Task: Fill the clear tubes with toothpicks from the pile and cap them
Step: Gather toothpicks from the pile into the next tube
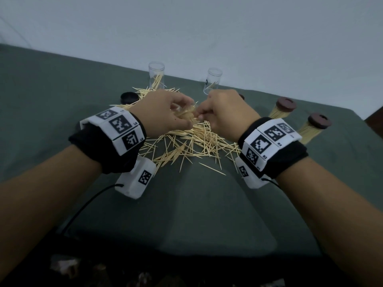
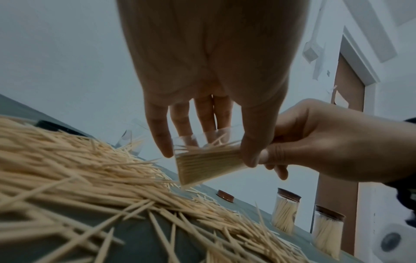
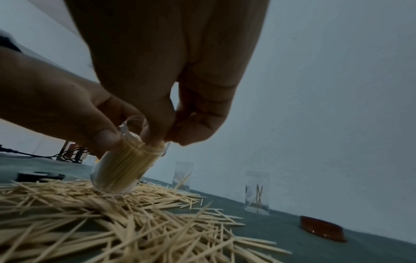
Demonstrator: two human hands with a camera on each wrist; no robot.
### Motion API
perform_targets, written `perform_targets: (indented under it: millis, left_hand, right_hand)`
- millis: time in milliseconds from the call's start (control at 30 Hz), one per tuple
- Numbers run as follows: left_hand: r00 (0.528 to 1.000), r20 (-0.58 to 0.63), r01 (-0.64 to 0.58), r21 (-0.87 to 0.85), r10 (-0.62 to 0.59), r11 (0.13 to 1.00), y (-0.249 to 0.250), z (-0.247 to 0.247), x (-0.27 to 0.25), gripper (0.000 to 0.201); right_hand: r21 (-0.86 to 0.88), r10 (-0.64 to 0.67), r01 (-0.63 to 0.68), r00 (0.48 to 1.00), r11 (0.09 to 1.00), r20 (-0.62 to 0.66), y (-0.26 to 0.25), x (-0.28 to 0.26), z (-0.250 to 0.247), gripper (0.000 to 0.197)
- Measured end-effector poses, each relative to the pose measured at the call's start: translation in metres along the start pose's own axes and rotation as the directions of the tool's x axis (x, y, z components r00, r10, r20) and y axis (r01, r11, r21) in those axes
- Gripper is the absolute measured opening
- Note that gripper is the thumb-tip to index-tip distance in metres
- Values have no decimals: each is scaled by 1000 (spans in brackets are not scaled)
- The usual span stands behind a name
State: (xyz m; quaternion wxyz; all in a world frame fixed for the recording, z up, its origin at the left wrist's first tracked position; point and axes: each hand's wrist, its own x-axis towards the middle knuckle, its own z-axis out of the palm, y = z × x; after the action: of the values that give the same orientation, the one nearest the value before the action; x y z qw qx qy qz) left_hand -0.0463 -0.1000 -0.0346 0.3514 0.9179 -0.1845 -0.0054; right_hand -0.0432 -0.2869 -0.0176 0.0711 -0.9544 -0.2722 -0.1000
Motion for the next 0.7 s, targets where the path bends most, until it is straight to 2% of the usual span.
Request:
perform_targets:
  millis: [100,200,267,400,567,700]
  left_hand:
    - [1000,10,-7,-9,7,1000,1,1,0,57]
    - [1000,5,-9,-29,9,1000,0,1,1,56]
    - [1000,-13,6,-36,-6,999,-2,-1,2,57]
    - [1000,-20,16,-98,-18,995,-7,-4,2,58]
    - [1000,-6,-26,-161,25,987,-8,-2,4,60]
    - [998,-35,-49,-164,44,985,-8,-4,5,61]
  right_hand:
    - [125,67,-51,990,991,-127,1,-1,7,7]
    - [288,138,-66,961,955,-240,2,-2,11,6]
    - [327,136,-44,955,944,-263,3,-2,9,14]
    - [261,71,-20,980,965,-188,8,-3,7,31]
    - [170,34,-11,991,985,-131,8,-4,10,47]
    - [185,38,1,977,983,-210,7,-4,9,48]
